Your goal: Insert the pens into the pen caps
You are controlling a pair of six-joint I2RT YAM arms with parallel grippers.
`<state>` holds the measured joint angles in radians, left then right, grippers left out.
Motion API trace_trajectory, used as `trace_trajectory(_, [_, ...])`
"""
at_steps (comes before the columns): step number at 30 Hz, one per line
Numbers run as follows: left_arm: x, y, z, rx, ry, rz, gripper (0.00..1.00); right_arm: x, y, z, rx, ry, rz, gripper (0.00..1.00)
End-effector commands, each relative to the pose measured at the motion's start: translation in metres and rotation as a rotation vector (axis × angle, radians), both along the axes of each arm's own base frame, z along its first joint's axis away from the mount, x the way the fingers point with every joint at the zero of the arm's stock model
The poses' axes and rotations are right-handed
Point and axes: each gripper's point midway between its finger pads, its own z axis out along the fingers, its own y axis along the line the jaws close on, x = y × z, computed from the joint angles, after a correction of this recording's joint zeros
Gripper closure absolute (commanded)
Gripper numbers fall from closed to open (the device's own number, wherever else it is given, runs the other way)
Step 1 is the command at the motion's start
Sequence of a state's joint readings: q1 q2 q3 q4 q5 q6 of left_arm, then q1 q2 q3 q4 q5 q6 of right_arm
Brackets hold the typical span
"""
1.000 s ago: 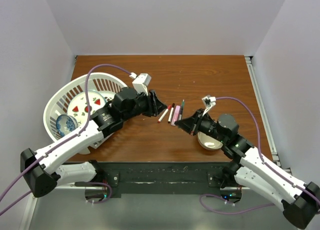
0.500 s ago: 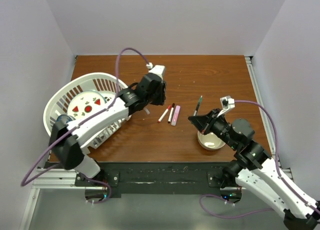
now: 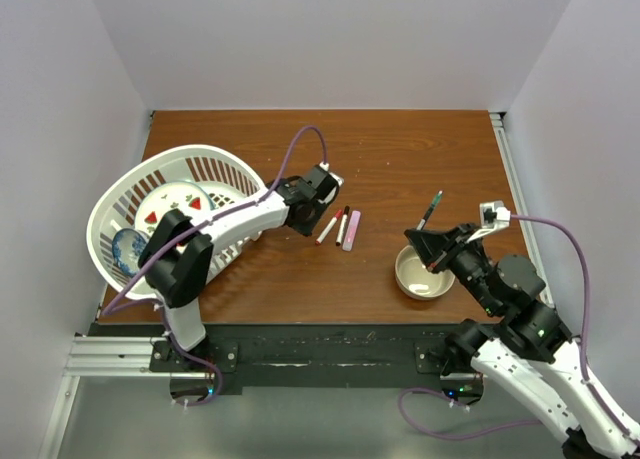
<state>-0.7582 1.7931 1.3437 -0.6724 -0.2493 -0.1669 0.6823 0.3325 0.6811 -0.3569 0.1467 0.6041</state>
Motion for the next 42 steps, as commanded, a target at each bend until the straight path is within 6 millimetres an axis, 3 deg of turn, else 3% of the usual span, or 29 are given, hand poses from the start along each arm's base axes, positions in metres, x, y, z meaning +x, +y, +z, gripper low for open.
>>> trace_trajectory(1, [0.007,0.016,-0.022,0.122,0.020,-0.034,0.73,-0.003,-0.013,0.018,0.006,-0.037,-0.043,1.00])
trace_trajectory(4, [0.009,0.021,-0.033,0.162,0.033,-0.041,0.84,-0.004,-0.015,0.019,0.006,-0.039,-0.046,1.00])
trace_trajectory(6, [0.012,0.029,-0.039,0.184,0.043,-0.021,0.99,-0.005,-0.017,0.020,0.008,-0.043,-0.052,1.00])
trace_trajectory(7, [0.014,0.031,-0.040,0.186,0.042,-0.012,1.00,-0.006,-0.017,0.021,0.012,-0.048,-0.051,1.00])
trace_trajectory(11, [0.023,0.041,-0.045,0.227,0.024,0.022,1.00,-0.006,-0.019,0.022,0.005,-0.050,-0.058,1.00])
trace_trajectory(19, [0.034,0.034,-0.058,0.236,0.023,0.020,1.00,-0.006,-0.021,0.021,0.006,-0.051,-0.065,1.00])
trace_trajectory(30, [0.054,-0.009,-0.059,0.097,0.028,-0.041,1.00,-0.004,-0.023,0.020,0.000,-0.050,-0.080,1.00])
trace_trajectory(36, [0.073,-0.023,-0.050,0.080,-0.015,-0.047,1.00,-0.004,-0.024,0.018,-0.006,-0.048,-0.087,1.00])
trace_trajectory(40, [0.074,-0.022,-0.039,0.089,-0.030,-0.062,1.00,-0.004,-0.025,0.019,-0.011,-0.049,-0.087,1.00])
trace_trajectory(42, [0.071,-0.015,-0.029,0.089,-0.044,-0.070,0.94,-0.004,-0.026,0.019,-0.014,-0.048,-0.092,1.00])
